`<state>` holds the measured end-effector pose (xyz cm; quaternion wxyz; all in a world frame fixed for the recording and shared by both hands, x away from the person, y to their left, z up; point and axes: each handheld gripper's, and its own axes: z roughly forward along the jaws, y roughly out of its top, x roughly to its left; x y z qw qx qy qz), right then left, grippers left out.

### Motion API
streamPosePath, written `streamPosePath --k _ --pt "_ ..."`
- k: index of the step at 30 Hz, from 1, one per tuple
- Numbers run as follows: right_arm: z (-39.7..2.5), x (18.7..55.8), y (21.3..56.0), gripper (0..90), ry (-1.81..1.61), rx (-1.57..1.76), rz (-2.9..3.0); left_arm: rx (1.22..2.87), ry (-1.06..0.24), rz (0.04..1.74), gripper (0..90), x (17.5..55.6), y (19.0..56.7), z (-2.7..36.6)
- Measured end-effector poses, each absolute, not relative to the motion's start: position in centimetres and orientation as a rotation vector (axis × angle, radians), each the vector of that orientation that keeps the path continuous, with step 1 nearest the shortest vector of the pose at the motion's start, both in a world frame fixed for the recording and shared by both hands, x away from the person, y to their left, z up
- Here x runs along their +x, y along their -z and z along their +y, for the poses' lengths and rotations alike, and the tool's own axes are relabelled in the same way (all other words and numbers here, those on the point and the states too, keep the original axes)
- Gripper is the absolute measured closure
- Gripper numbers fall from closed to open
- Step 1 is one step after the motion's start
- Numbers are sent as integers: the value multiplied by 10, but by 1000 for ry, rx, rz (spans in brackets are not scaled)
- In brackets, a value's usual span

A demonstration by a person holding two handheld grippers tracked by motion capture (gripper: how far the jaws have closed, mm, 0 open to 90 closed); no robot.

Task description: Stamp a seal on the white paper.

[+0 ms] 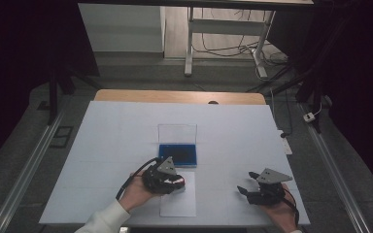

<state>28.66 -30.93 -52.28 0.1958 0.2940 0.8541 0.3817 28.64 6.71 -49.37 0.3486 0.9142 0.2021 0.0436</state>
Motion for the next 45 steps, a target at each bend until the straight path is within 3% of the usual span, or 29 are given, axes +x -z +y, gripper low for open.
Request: streamPosePath --k 45 --pt "-308 286 523 295 -1060 821 2394 2453 -134 538 710 283 496 57"
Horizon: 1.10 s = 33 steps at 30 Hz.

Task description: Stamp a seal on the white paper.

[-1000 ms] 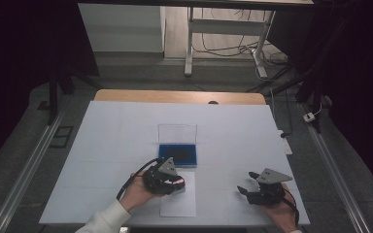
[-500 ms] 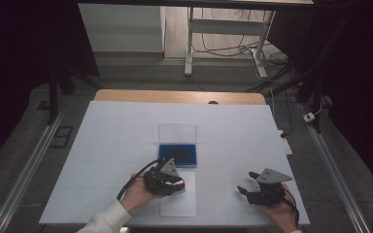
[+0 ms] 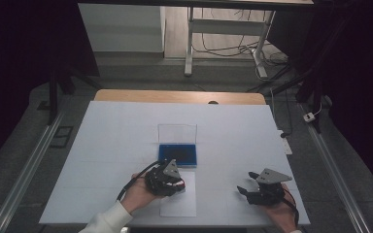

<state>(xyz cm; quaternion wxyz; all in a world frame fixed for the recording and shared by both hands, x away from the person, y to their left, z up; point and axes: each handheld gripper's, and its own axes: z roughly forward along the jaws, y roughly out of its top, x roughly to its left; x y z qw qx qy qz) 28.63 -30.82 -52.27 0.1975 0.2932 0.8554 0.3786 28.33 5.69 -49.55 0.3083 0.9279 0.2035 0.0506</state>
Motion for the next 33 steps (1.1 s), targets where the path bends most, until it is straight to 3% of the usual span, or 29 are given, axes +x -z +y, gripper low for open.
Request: streamPosePath --k 33 --pt "-305 285 522 296 -1058 809 2399 2460 -128 531 715 284 501 56"
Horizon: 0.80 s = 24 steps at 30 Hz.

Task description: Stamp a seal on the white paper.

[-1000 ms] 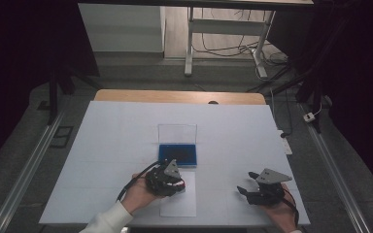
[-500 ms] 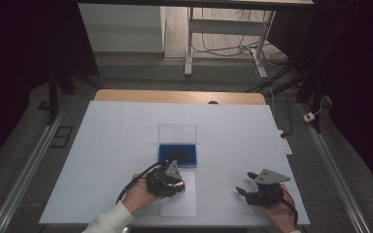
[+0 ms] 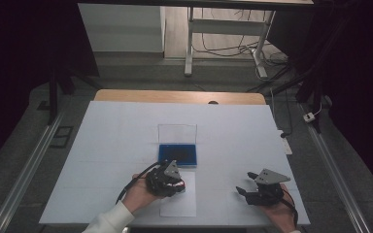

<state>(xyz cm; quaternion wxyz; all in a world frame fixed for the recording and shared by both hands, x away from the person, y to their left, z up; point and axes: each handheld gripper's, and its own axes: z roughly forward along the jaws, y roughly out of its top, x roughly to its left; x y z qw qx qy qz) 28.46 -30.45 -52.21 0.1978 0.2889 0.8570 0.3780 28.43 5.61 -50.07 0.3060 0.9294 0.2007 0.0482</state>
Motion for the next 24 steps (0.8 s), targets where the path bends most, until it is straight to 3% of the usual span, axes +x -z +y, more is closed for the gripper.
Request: streamPosePath --k 24 --pt "-306 284 521 296 -1070 809 2389 2411 -85 562 708 288 498 61"
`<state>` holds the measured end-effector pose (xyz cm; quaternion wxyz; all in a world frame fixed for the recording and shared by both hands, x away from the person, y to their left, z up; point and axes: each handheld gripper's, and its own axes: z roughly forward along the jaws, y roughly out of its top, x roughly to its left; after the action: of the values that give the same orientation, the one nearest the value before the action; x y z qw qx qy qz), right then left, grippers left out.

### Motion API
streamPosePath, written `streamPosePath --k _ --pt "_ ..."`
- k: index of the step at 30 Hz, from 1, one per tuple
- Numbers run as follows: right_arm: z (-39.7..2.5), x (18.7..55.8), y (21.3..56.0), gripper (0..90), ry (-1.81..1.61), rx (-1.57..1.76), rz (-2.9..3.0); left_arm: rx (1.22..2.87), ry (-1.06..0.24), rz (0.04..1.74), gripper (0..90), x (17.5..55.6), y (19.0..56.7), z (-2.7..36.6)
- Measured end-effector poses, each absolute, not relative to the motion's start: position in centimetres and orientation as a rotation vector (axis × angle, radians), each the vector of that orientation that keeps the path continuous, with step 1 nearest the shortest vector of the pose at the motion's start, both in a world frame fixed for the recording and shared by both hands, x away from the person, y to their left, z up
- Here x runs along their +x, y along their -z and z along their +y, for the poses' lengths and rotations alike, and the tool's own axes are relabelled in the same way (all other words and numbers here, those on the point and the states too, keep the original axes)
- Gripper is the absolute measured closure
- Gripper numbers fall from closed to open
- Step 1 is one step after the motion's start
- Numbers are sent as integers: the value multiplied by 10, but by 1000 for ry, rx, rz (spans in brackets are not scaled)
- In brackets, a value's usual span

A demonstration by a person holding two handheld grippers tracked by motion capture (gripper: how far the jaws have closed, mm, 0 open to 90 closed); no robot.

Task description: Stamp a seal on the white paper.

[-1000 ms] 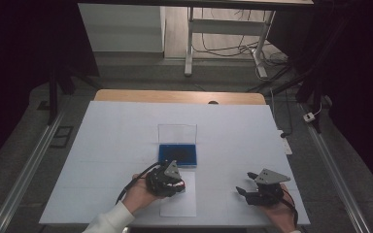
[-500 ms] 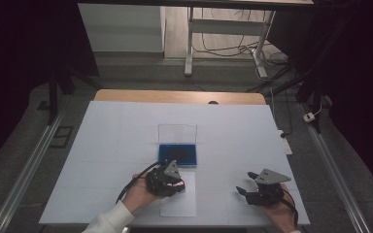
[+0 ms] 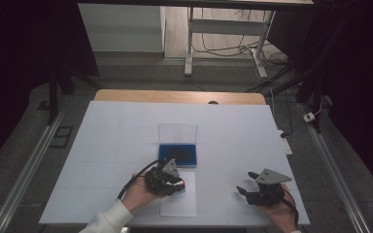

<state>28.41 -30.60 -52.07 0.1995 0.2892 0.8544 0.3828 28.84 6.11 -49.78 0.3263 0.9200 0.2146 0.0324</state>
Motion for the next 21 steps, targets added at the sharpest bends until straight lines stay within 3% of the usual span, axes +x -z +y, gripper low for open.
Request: streamPosePath --k 21 --pt "-308 284 521 298 -1067 807 2385 2217 -82 611 704 291 471 85"
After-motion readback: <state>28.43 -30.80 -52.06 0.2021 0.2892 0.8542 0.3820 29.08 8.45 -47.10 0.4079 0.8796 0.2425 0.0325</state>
